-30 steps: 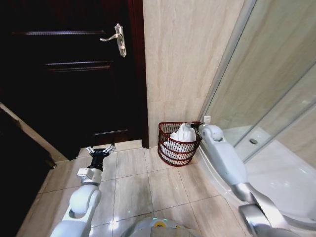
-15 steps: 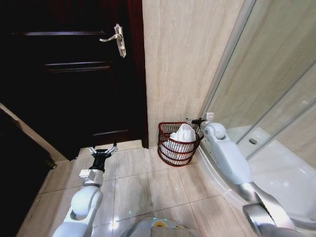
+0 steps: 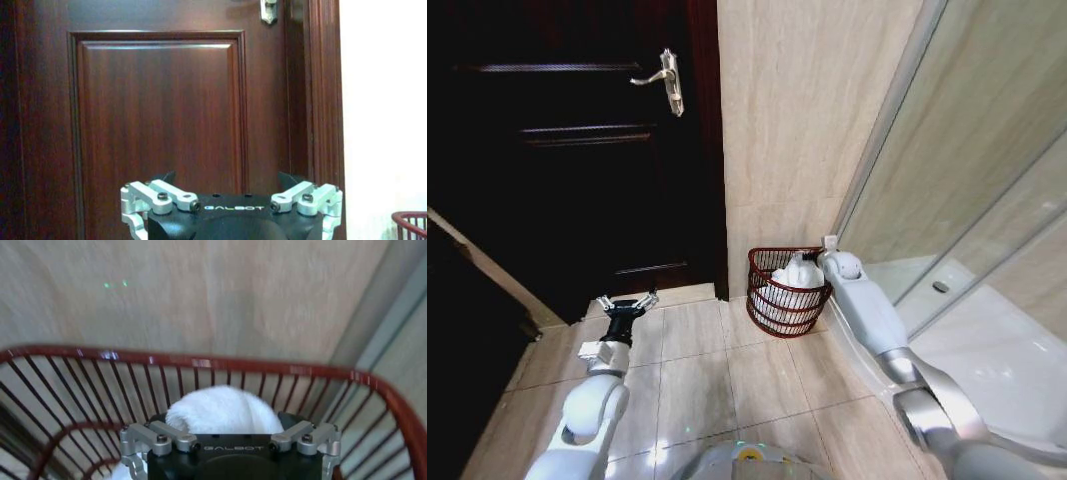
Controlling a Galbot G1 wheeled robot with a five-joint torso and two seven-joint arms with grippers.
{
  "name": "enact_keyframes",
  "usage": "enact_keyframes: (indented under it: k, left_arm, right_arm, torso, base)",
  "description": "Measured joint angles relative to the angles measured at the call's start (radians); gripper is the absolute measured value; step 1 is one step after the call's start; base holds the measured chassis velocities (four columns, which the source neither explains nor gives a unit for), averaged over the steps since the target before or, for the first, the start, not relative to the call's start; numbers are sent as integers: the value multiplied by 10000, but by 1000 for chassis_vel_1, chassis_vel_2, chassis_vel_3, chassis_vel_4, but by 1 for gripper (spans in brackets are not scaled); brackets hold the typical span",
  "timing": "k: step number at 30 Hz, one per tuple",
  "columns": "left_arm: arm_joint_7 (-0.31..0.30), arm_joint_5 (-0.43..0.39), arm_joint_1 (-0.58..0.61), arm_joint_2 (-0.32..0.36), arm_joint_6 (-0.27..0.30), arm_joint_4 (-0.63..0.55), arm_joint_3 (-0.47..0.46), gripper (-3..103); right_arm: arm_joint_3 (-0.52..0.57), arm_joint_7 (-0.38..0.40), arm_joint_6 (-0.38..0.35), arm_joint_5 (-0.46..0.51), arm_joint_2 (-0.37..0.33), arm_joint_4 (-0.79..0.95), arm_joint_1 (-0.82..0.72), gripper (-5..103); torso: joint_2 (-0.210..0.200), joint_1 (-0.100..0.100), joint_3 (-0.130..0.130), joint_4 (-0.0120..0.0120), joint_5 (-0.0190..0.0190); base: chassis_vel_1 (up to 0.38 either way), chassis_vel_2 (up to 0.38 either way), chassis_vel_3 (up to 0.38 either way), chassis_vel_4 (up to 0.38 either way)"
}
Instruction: Discard the used towel into the hamper.
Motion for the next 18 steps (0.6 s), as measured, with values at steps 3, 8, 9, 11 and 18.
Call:
enact_keyframes:
  k: [3,8,9,11,18]
  left_arm:
    - [0,-4,76,2,-2,-69,-74,100]
    - [1,-8,190,0,-2,-228,-137,100]
    - [1,-6,197,-2,0,-248,-132,100]
    - [1,-5,199,-5,5,-268,-120,100]
    - [-36,-23,178,-21,35,-395,-48,100]
  right_arm:
    - [163,-140,-123,-11,12,-187,-191,100]
    - [436,-290,-954,401,-133,192,-565,100]
    - [433,-290,-997,458,-189,326,-604,100]
    - [422,-288,-1015,489,-236,443,-633,100]
    - [482,676,485,1178,-611,1994,-1050,100]
  torso:
    - [1,1,2,0,2]
    - [6,1,5,0,3]
    - [7,1,4,0,0]
    - [8,1,4,0,0]
    - [9,3,6,4,2]
  base:
    - [0,0,0,0]
    - [0,0,0,0]
    - [0,0,0,0]
    - [0,0,0,0]
    - [0,0,0,0]
